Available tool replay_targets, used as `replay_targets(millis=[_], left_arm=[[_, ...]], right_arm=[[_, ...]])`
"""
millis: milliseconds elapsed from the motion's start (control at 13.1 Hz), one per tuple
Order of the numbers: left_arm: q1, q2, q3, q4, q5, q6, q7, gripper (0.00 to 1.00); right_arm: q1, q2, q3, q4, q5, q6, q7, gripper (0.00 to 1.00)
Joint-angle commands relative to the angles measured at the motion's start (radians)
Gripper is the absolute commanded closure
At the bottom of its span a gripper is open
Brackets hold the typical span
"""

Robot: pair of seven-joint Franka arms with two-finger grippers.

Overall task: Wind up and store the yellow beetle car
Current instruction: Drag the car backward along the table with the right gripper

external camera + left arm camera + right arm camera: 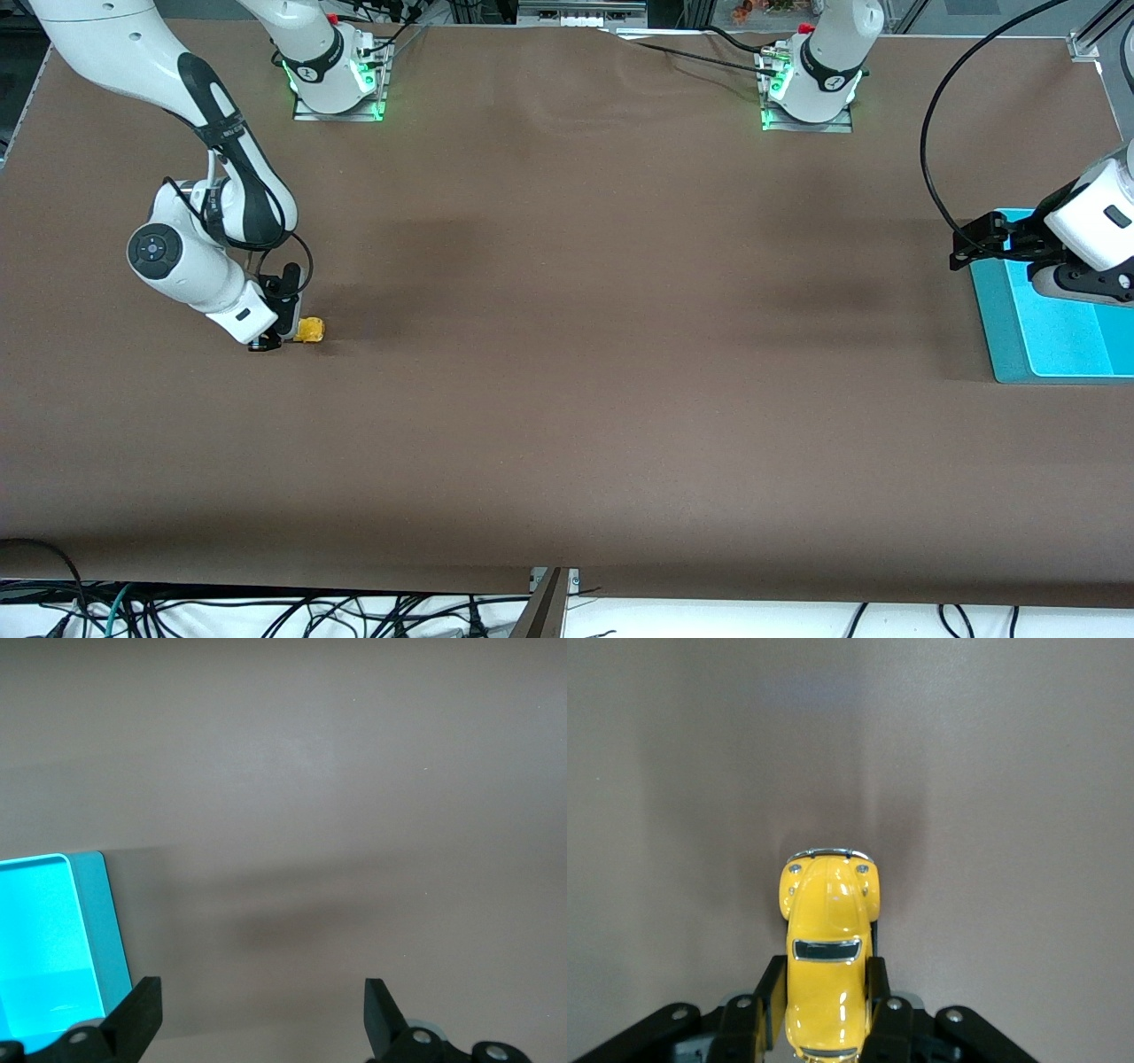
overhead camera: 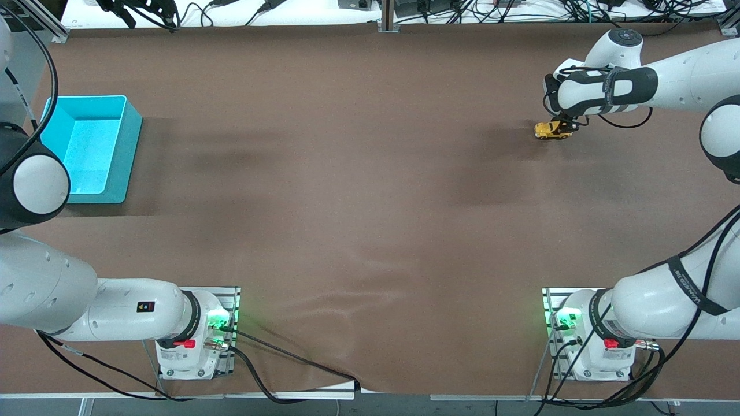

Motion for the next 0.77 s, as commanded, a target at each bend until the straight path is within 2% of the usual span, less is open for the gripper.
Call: replay_targets(millis=[0, 153, 536, 689], left_arm=[[-0.002, 0.014, 0.001, 0.03, -0.012, -0.018, -0.013, 0.0], [-0.002, 0.014, -0.001, 0.03, -0.012, -0.02, -0.013, 0.0], [-0.002, 0.014, 0.001, 0.03, -0.012, -0.02, -0.013, 0.0], [-0.002, 0.014, 0.001, 0.03, -0.012, -0.02, -0.013, 0.0]], right_arm=[[-0.018, -0.012, 0.006, -0.03, -0.003, 0.025, -0.02, 0.82], [-0.069, -0.001, 0.006, -0.028, -0.003, 0.028, -0.077, 0.8], [-0.32, 0.059, 0.009, -0.018, 0.005, 0.098, -0.35, 0.79], [-0.376, 0.076, 0.012, 0.001, 0.008, 0.103, -0.417, 0.79]])
